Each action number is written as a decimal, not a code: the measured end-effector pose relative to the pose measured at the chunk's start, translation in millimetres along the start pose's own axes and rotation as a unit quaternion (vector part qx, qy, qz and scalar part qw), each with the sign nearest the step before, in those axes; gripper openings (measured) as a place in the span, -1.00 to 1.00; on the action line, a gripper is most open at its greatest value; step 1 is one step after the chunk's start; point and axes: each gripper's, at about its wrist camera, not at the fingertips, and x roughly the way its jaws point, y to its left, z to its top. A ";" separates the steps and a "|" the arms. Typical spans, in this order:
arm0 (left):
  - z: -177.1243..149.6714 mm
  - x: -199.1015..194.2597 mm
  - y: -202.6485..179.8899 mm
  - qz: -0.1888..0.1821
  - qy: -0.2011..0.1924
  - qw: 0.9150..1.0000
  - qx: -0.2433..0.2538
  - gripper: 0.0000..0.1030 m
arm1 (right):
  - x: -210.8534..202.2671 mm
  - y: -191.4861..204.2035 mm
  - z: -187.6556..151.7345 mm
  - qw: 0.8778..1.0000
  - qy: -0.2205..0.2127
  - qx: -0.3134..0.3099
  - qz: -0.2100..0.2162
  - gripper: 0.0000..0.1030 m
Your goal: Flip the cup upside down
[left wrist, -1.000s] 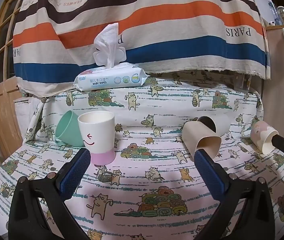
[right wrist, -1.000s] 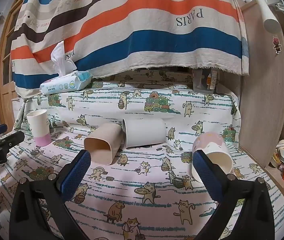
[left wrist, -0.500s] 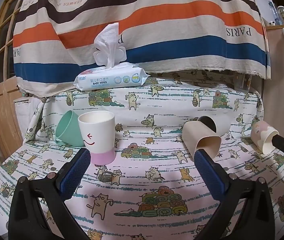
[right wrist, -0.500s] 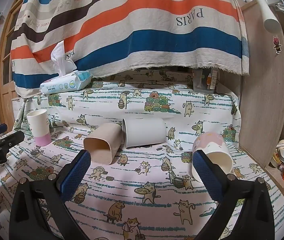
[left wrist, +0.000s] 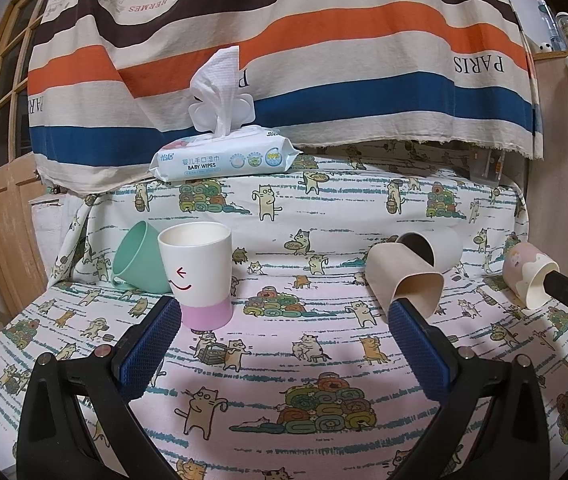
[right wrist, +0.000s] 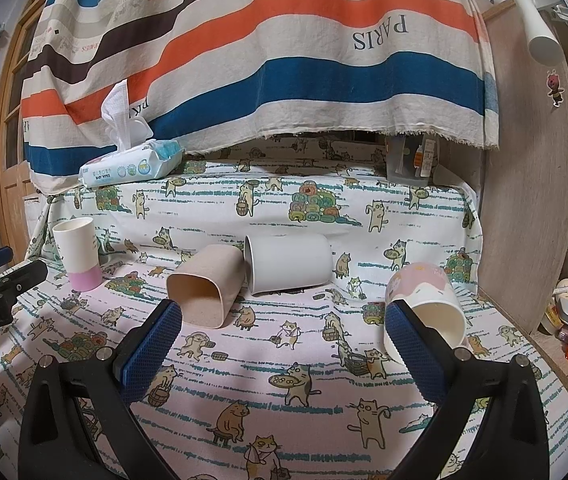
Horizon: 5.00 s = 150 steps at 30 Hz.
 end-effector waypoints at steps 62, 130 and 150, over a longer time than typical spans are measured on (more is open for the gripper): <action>0.1 0.3 0.1 0.000 0.001 1.000 0.001 0.99 | -0.6 -0.1 -0.2 1.000 0.002 0.000 0.000 0.99; 1.4 6.7 8.5 0.010 0.020 1.000 -0.013 0.99 | 147.3 85.4 76.2 0.962 0.270 0.031 -0.004 0.99; 0.7 10.3 8.9 0.016 0.028 0.999 -0.015 0.99 | 225.1 90.8 51.6 0.947 0.318 0.047 -0.027 0.99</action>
